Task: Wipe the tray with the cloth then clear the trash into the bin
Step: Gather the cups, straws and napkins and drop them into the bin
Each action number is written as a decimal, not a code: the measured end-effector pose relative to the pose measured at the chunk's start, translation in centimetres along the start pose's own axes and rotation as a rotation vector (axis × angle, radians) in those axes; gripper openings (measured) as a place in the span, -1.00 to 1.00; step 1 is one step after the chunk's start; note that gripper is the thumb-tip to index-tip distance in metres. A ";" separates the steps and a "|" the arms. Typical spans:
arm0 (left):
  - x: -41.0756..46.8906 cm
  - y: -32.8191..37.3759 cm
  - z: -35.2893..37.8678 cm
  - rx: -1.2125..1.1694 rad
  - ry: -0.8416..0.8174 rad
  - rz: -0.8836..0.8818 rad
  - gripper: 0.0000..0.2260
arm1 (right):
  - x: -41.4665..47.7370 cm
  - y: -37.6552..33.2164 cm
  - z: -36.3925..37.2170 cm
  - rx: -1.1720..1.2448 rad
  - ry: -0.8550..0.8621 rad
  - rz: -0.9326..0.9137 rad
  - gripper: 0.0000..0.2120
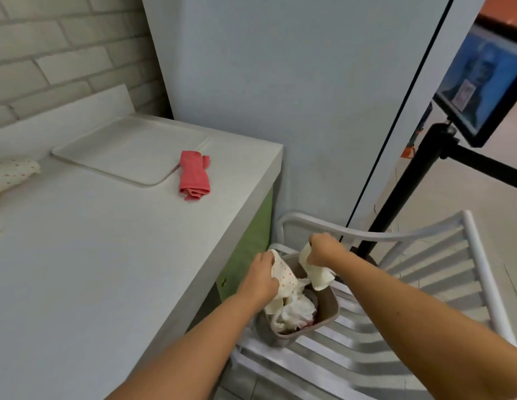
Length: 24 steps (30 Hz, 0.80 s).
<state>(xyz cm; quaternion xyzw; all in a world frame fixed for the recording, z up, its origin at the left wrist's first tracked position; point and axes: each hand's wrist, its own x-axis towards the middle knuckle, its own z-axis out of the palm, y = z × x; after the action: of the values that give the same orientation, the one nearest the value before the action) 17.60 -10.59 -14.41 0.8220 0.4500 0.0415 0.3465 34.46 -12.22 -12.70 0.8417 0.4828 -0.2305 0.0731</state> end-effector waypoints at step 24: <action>4.1 -0.3 4.9 -0.105 -0.078 -0.041 -0.30 | 3.0 1.5 3.0 0.111 -0.195 -0.480 -0.84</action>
<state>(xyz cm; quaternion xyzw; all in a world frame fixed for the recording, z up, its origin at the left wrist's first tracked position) 21.69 -9.89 -19.28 0.7943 0.4503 0.0257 0.4070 36.05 -11.72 -16.91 0.6796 0.6458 -0.3475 0.0161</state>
